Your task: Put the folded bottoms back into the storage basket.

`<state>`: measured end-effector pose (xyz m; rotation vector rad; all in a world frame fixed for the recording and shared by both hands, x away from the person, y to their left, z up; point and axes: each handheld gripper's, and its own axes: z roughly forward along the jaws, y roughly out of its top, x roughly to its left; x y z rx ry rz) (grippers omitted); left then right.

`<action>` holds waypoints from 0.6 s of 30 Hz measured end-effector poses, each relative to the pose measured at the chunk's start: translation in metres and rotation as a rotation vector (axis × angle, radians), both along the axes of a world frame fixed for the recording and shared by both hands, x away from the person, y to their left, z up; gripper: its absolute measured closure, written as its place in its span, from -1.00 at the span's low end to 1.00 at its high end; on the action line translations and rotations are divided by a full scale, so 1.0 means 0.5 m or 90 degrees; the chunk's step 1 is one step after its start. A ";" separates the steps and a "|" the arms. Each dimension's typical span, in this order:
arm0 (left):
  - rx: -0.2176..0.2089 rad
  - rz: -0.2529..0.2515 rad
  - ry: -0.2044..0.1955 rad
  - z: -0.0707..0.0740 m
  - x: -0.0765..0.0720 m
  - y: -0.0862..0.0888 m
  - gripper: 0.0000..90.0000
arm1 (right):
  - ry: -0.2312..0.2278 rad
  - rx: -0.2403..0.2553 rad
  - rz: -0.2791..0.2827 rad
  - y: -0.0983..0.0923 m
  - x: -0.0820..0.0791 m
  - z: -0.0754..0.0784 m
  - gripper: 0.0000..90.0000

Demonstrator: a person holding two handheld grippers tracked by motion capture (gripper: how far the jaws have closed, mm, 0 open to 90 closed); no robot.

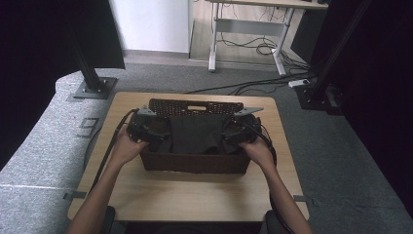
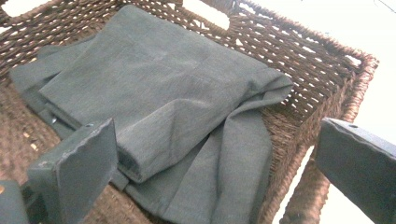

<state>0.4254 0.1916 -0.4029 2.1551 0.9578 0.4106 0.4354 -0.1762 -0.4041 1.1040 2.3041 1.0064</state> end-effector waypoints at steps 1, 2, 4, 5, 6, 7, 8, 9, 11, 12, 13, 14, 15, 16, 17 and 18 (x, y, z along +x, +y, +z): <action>-0.004 -0.004 -0.002 0.000 -0.006 0.003 -1.00 | -0.001 -0.002 0.003 -0.002 -0.005 0.001 -1.00; -0.008 -0.005 -0.005 0.000 -0.010 0.004 -1.00 | -0.002 -0.004 0.005 -0.003 -0.011 0.003 -1.00; -0.010 -0.008 -0.011 -0.001 -0.020 0.009 -1.00 | -0.003 -0.003 0.010 -0.006 -0.020 0.004 -1.00; -0.013 -0.009 -0.013 -0.001 -0.025 0.012 -1.00 | -0.003 -0.003 0.011 -0.007 -0.024 0.004 -1.00; -0.018 -0.010 -0.014 -0.002 -0.030 0.015 -1.00 | -0.003 -0.002 0.013 -0.008 -0.028 0.004 -1.00; -0.022 -0.010 -0.016 -0.003 -0.035 0.019 -1.00 | -0.005 -0.001 0.017 -0.009 -0.033 0.004 -1.00; -0.026 -0.011 -0.017 -0.004 -0.040 0.023 -1.00 | -0.006 -0.001 0.018 -0.010 -0.037 0.005 -1.00; -0.026 -0.011 -0.021 -0.005 -0.045 0.026 -1.00 | -0.006 0.000 0.021 -0.012 -0.042 0.005 -1.00; -0.027 -0.010 -0.026 -0.006 -0.055 0.032 -1.00 | -0.009 0.003 0.024 -0.015 -0.052 0.005 -1.00; -0.027 -0.009 -0.027 -0.007 -0.060 0.035 -1.00 | -0.009 0.004 0.025 -0.016 -0.056 0.005 -1.00; -0.027 -0.009 -0.029 -0.009 -0.065 0.038 -1.00 | -0.010 0.004 0.028 -0.018 -0.060 0.004 -1.00; -0.027 -0.008 -0.031 -0.010 -0.069 0.040 -1.00 | -0.011 0.005 0.028 -0.020 -0.066 0.003 -1.00; -0.025 -0.008 -0.032 -0.012 -0.073 0.043 -1.00 | -0.013 0.005 0.029 -0.021 -0.069 0.003 -1.00; -0.025 -0.008 -0.033 -0.013 -0.078 0.045 -1.00 | -0.015 0.006 0.029 -0.023 -0.073 0.002 -1.00; -0.026 -0.008 -0.035 -0.015 -0.083 0.047 -1.00 | -0.016 0.007 0.029 -0.026 -0.077 0.001 -1.00; -0.027 -0.009 -0.036 -0.016 -0.087 0.049 -1.00 | -0.018 0.008 0.029 -0.028 -0.081 -0.001 -1.00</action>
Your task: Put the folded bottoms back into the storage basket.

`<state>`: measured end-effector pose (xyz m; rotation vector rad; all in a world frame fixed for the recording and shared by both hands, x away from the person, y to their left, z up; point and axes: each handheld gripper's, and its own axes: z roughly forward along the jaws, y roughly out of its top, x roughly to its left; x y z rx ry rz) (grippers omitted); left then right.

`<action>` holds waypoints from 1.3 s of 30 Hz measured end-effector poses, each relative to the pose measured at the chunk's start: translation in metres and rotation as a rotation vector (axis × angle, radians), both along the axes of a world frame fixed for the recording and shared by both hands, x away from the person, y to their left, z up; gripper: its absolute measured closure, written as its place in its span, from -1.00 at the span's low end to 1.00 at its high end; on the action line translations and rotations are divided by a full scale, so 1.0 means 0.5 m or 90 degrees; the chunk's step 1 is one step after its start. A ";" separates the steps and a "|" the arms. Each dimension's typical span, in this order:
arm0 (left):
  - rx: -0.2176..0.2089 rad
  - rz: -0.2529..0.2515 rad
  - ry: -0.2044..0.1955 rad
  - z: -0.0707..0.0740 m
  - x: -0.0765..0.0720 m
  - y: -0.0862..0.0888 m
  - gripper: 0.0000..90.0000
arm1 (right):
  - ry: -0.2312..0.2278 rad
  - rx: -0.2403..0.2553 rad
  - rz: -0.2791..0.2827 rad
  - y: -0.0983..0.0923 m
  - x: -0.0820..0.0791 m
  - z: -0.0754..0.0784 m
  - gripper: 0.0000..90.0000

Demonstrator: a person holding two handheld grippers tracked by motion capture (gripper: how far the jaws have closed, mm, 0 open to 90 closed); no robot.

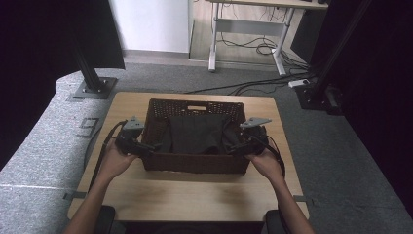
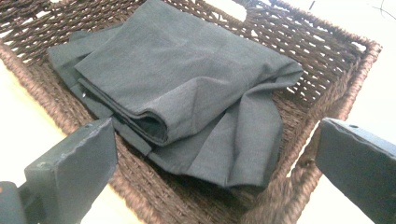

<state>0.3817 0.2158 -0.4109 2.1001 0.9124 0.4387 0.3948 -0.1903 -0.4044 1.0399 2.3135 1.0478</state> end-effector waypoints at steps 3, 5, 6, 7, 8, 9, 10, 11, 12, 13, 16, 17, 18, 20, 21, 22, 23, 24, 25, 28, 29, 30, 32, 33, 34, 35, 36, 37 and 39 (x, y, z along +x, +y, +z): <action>0.000 0.000 -0.004 -0.005 -0.013 0.006 -1.00 | -0.003 -0.001 -0.002 -0.008 -0.011 -0.004 -1.00; 0.001 -0.001 -0.005 -0.009 -0.021 0.010 -1.00 | -0.005 0.001 -0.004 -0.014 -0.018 -0.007 -1.00; 0.000 0.000 -0.005 -0.012 -0.025 0.012 -1.00 | -0.006 0.000 -0.005 -0.017 -0.021 -0.009 -1.00; 0.000 0.001 -0.005 -0.014 -0.029 0.013 -1.00 | -0.007 0.001 -0.005 -0.020 -0.025 -0.010 -1.00; 0.000 0.002 -0.005 -0.017 -0.032 0.015 -1.00 | -0.008 0.002 -0.005 -0.024 -0.028 -0.012 -1.00; -0.002 0.003 -0.005 -0.021 -0.037 0.017 -1.00 | -0.008 0.003 -0.006 -0.027 -0.031 -0.014 -1.00; -0.003 0.003 -0.004 -0.024 -0.040 0.019 -1.00 | -0.010 0.004 -0.008 -0.032 -0.035 -0.015 -1.00; -0.003 0.004 -0.004 -0.027 -0.043 0.021 -1.00 | -0.012 0.004 -0.008 -0.036 -0.039 -0.017 -1.00; -0.003 0.005 -0.004 -0.031 -0.046 0.023 -1.00 | -0.011 0.005 -0.008 -0.039 -0.041 -0.018 -1.00; -0.004 0.005 -0.004 -0.035 -0.049 0.024 -1.00 | -0.012 0.005 -0.010 -0.043 -0.045 -0.020 -1.00; -0.004 0.007 -0.003 -0.048 -0.060 0.029 -1.00 | -0.016 0.011 -0.013 -0.056 -0.054 -0.025 -1.00; -0.003 0.008 -0.003 -0.051 -0.063 0.030 -1.00 | -0.017 0.012 -0.017 -0.061 -0.058 -0.027 -1.00; -0.002 0.008 -0.003 -0.055 -0.066 0.031 -1.00 | -0.017 0.014 -0.018 -0.064 -0.060 -0.029 -1.00; 0.003 0.010 -0.004 -0.063 -0.071 0.033 -1.00 | -0.018 0.017 -0.019 -0.071 -0.065 -0.035 -1.00; 0.004 0.010 -0.004 -0.067 -0.074 0.034 -1.00 | -0.019 0.017 -0.019 -0.074 -0.067 -0.039 -1.00; 0.006 0.011 -0.004 -0.071 -0.077 0.035 -1.00 | -0.018 0.018 -0.020 -0.077 -0.070 -0.043 -1.00; 0.007 0.015 -0.006 -0.076 -0.081 0.038 -1.00 | -0.015 0.019 -0.022 -0.079 -0.073 -0.047 -1.00; 0.006 0.015 -0.007 -0.079 -0.083 0.039 -1.00 | -0.013 0.019 -0.022 -0.082 -0.075 -0.053 -1.00; 0.004 0.016 -0.007 -0.083 -0.085 0.042 -1.00 | -0.012 0.019 -0.021 -0.084 -0.077 -0.057 -1.00; 0.003 0.021 -0.009 -0.095 -0.093 0.048 -1.00 | -0.012 0.021 -0.023 -0.090 -0.083 -0.070 -1.00; 0.002 0.023 -0.009 -0.098 -0.094 0.049 -1.00 | -0.013 0.023 -0.025 -0.092 -0.085 -0.074 -1.00; 0.002 0.025 -0.008 -0.101 -0.096 0.051 -1.00 | -0.014 0.024 -0.024 -0.094 -0.086 -0.077 -1.00; 0.001 0.027 -0.006 -0.110 -0.098 0.054 -1.00 | -0.016 0.026 -0.025 -0.097 -0.089 -0.087 -1.00; 0.002 0.028 -0.004 -0.114 -0.099 0.055 -1.00 | -0.016 0.026 -0.025 -0.098 -0.089 -0.090 -1.00; 0.003 0.029 -0.003 -0.119 -0.100 0.056 -1.00 | -0.015 0.026 -0.026 -0.099 -0.091 -0.095 -1.00; 0.003 0.029 -0.001 -0.125 -0.101 0.057 -1.00 | -0.012 0.028 -0.028 -0.099 -0.092 -0.100 -1.00; 0.002 0.029 0.002 -0.129 -0.102 0.057 -1.00 | -0.011 0.029 -0.027 -0.100 -0.094 -0.106 -1.00; 0.004 0.029 0.004 -0.135 -0.103 0.058 -1.00 | -0.010 0.029 -0.027 -0.100 -0.095 -0.110 -1.00; 0.006 0.030 0.008 -0.149 -0.106 0.059 -1.00 | -0.006 0.028 -0.028 -0.101 -0.097 -0.123 -1.00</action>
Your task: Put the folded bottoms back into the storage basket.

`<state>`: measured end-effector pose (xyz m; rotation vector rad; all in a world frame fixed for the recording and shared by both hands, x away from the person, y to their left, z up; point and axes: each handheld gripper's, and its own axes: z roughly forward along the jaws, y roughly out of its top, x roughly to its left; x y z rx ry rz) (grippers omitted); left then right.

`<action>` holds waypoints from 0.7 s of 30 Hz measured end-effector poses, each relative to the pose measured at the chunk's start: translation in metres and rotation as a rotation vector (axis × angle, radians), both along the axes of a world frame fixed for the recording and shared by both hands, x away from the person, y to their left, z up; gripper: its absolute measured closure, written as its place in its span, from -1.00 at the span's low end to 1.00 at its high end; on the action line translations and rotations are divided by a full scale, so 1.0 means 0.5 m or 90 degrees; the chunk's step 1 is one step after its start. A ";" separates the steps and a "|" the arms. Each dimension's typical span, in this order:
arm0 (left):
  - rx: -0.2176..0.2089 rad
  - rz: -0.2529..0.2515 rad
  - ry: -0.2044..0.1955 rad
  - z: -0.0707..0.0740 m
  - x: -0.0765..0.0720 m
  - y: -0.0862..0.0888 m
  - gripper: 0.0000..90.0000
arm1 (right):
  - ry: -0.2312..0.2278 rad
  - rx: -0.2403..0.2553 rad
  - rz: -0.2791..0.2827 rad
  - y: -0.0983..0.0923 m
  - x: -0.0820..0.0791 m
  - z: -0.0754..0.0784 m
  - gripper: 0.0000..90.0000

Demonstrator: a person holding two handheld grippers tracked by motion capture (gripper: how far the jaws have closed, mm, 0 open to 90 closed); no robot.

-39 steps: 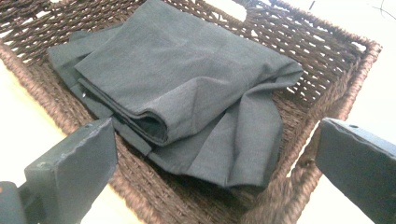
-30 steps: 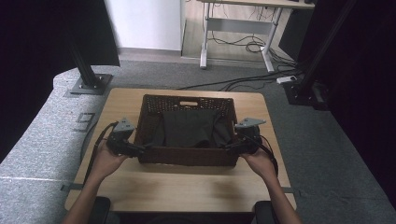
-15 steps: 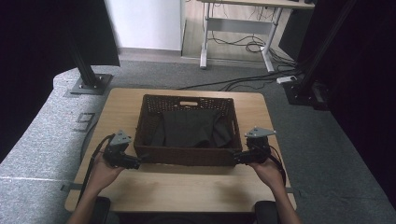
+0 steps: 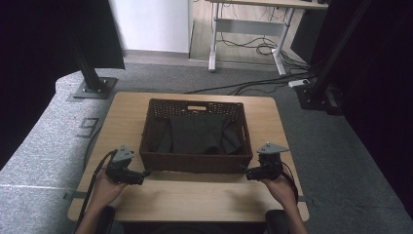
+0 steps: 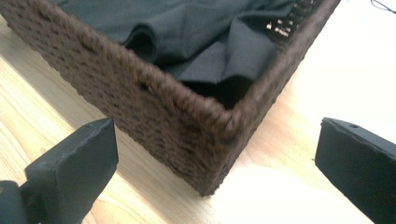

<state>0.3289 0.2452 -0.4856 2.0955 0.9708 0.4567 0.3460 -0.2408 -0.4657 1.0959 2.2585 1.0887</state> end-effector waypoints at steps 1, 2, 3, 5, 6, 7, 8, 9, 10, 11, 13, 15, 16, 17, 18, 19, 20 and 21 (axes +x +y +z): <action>0.002 0.001 0.003 -0.007 0.000 0.001 -1.00 | 0.002 -0.001 -0.002 -0.001 -0.001 -0.006 -1.00; 0.004 0.002 0.005 -0.012 -0.001 0.001 -1.00 | 0.005 -0.002 -0.004 -0.002 -0.001 -0.012 -1.00; 0.002 0.003 0.007 -0.020 -0.001 0.002 -1.00 | 0.006 -0.003 -0.007 -0.002 -0.002 -0.016 -1.00; 0.001 0.003 0.012 -0.031 -0.001 0.004 -1.00 | 0.011 -0.004 -0.013 -0.005 -0.002 -0.028 -1.00; -0.001 0.005 0.016 -0.039 -0.001 0.005 -1.00 | 0.014 -0.003 -0.017 -0.006 -0.002 -0.034 -1.00; 0.000 0.007 0.018 -0.043 -0.001 0.006 -1.00 | 0.017 0.000 -0.021 -0.007 -0.003 -0.042 -1.00; 0.002 0.008 0.021 -0.049 0.000 0.006 -1.00 | 0.019 0.002 -0.022 -0.008 -0.003 -0.046 -1.00; 0.006 0.009 0.022 -0.054 0.000 0.007 -1.00 | 0.022 0.004 -0.025 -0.009 -0.004 -0.052 -1.00; 0.008 0.012 0.024 -0.060 0.001 0.007 -1.00 | 0.022 0.005 -0.027 -0.009 -0.004 -0.058 -1.00; 0.012 0.012 0.026 -0.065 0.002 0.008 -1.00 | 0.024 0.005 -0.030 -0.010 -0.005 -0.065 -1.00; 0.013 0.016 0.031 -0.075 0.003 0.008 -1.00 | 0.030 0.006 -0.035 -0.011 -0.005 -0.079 -1.00; 0.026 0.015 0.038 -0.084 0.004 0.007 -1.00 | 0.037 0.008 -0.038 -0.012 -0.004 -0.096 -1.00; 0.033 0.014 0.040 -0.090 0.004 0.006 -1.00 | 0.042 0.007 -0.040 -0.012 -0.004 -0.105 -1.00; 0.039 0.013 0.043 -0.094 0.004 0.006 -1.00 | 0.046 0.001 -0.041 -0.012 -0.003 -0.113 -1.00; 0.047 0.013 0.048 -0.100 0.005 0.006 -1.00 | 0.049 -0.003 -0.043 -0.012 -0.002 -0.122 -1.00; 0.051 0.015 0.050 -0.104 0.005 0.007 -1.00 | 0.054 -0.007 -0.046 -0.012 0.000 -0.132 -1.00; 0.059 0.016 0.053 -0.108 0.006 0.008 -1.00 | 0.057 -0.009 -0.047 -0.012 0.000 -0.137 -1.00; 0.067 0.018 0.056 -0.114 0.007 0.010 -1.00 | 0.060 -0.011 -0.048 -0.012 0.001 -0.144 -1.00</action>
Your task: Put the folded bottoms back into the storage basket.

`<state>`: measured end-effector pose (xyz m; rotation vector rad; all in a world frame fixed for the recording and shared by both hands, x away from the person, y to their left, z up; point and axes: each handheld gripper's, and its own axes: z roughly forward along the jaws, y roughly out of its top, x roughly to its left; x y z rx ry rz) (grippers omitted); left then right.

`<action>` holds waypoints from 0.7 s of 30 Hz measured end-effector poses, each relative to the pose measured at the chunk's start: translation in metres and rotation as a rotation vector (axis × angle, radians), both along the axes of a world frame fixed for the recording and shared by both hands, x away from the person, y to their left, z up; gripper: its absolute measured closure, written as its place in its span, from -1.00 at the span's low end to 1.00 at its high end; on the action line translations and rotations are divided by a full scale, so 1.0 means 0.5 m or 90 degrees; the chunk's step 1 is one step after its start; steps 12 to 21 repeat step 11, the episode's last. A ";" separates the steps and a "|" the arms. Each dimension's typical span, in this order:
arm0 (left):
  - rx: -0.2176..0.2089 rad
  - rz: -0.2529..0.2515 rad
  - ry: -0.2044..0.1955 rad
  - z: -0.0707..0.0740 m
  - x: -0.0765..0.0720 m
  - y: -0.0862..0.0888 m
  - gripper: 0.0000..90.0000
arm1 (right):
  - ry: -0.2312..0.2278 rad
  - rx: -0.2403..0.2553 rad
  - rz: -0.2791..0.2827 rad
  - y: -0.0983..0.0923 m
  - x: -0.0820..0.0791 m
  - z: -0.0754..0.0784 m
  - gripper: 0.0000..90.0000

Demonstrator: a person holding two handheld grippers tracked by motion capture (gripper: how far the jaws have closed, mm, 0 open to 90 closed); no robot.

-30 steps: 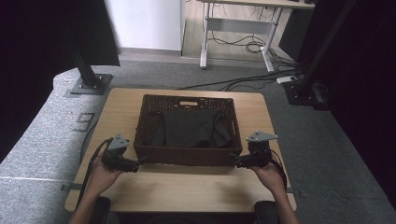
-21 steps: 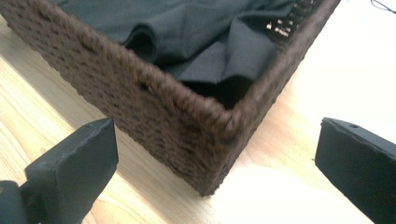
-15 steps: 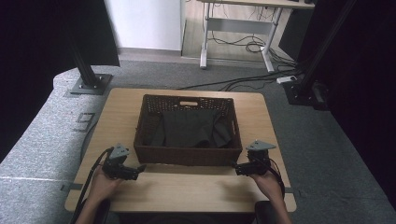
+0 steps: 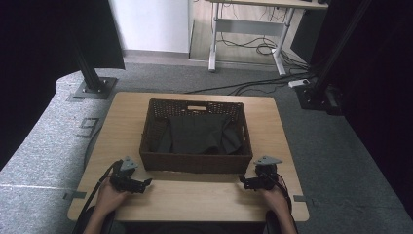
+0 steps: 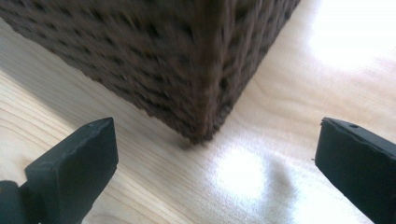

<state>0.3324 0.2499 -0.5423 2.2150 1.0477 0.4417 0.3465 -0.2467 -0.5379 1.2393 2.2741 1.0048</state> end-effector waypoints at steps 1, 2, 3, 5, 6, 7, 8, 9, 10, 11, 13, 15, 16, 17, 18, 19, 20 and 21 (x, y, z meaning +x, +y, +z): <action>0.007 0.000 0.004 -0.005 0.001 0.001 -1.00 | 0.002 -0.002 -0.001 0.001 0.000 -0.007 -1.00; 0.012 -0.004 0.010 -0.009 0.002 0.002 -1.00 | 0.005 -0.003 0.000 0.002 0.000 -0.013 -1.00; -0.007 -0.015 0.024 -0.013 0.005 0.004 -1.00 | 0.010 -0.006 0.001 0.003 0.001 -0.020 -1.00; -0.007 -0.014 0.024 -0.013 0.005 0.003 -1.00 | 0.022 -0.024 0.003 0.008 0.001 -0.035 -1.00; -0.007 -0.014 0.024 -0.013 0.005 0.003 -1.00 | 0.013 -0.016 0.005 0.010 0.000 -0.038 -1.00; -0.007 -0.014 0.024 -0.013 0.005 0.003 -1.00 | 0.012 -0.016 0.004 0.011 0.001 -0.038 -1.00; -0.007 -0.014 0.024 -0.013 0.005 0.003 -1.00 | 0.011 -0.015 0.004 0.011 0.001 -0.038 -1.00; -0.007 -0.014 0.024 -0.013 0.005 0.003 -1.00 | 0.011 -0.015 0.004 0.011 0.001 -0.038 -1.00; -0.006 -0.014 0.024 -0.013 0.005 0.003 -1.00 | 0.011 -0.015 0.004 0.011 0.001 -0.038 -1.00; -0.007 -0.014 0.024 -0.013 0.005 0.003 -1.00 | 0.010 -0.015 0.004 0.011 0.001 -0.038 -1.00; -0.007 -0.014 0.024 -0.013 0.005 0.003 -1.00 | 0.010 -0.015 0.004 0.011 0.001 -0.038 -1.00; -0.007 -0.014 0.024 -0.013 0.005 0.003 -1.00 | 0.010 -0.015 0.004 0.011 0.001 -0.038 -1.00; -0.007 -0.014 0.024 -0.013 0.005 0.003 -1.00 | 0.010 -0.015 0.004 0.011 0.001 -0.038 -1.00; -0.007 -0.014 0.024 -0.013 0.005 0.003 -1.00 | 0.010 -0.015 0.004 0.011 0.001 -0.038 -1.00; -0.007 -0.014 0.024 -0.013 0.005 0.003 -1.00 | 0.010 -0.015 0.004 0.011 0.001 -0.038 -1.00; -0.007 -0.014 0.024 -0.013 0.005 0.003 -1.00 | 0.010 -0.015 0.004 0.011 0.001 -0.038 -1.00; -0.007 -0.014 0.024 -0.013 0.005 0.003 -1.00 | 0.010 -0.015 0.004 0.011 0.001 -0.038 -1.00; -0.007 -0.014 0.024 -0.013 0.005 0.003 -1.00 | 0.010 -0.015 0.004 0.011 0.001 -0.038 -1.00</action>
